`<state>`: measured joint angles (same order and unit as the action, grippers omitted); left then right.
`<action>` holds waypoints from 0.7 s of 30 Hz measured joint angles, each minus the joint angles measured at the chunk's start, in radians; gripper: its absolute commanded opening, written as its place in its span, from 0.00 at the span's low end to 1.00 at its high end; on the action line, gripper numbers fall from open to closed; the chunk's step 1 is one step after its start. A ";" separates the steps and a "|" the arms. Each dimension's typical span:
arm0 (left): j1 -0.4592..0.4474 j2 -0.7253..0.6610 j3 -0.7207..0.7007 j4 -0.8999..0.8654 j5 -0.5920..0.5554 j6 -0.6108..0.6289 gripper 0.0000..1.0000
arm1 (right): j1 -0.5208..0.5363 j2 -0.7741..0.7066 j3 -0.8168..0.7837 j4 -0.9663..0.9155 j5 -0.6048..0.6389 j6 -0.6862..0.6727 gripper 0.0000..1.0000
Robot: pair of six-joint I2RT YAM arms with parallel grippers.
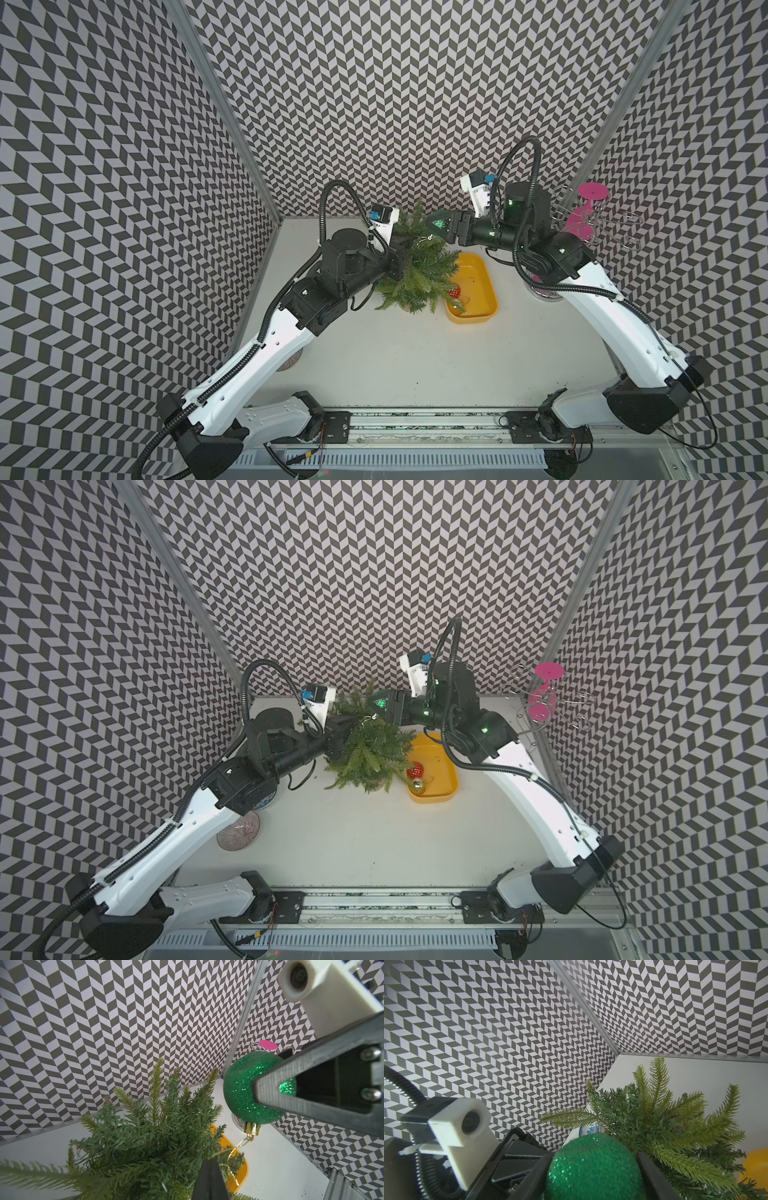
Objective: Decorate the small christmas tree with ornaments
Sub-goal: Hang an ornament on the christmas tree.
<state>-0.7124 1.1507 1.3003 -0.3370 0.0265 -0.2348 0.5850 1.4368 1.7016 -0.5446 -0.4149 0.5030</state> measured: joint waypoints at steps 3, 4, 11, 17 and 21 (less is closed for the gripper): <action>0.007 0.000 0.000 0.002 0.009 -0.002 0.00 | 0.002 0.005 -0.003 0.005 0.004 0.000 0.55; 0.008 0.000 0.000 0.003 0.012 -0.003 0.00 | 0.003 0.006 -0.003 0.007 0.006 0.001 0.55; 0.013 0.002 -0.001 0.007 0.025 -0.003 0.00 | 0.003 0.009 -0.003 0.016 0.024 0.003 0.55; 0.017 0.010 0.000 0.009 0.036 -0.003 0.00 | 0.003 0.010 -0.003 0.016 0.035 0.003 0.55; 0.022 0.021 0.000 0.011 0.043 -0.002 0.00 | 0.003 0.009 -0.011 0.020 0.042 0.003 0.55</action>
<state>-0.6907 1.1721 1.2999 -0.3256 0.0692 -0.2371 0.5884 1.4460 1.6905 -0.5243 -0.3725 0.5060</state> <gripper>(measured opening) 0.048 0.591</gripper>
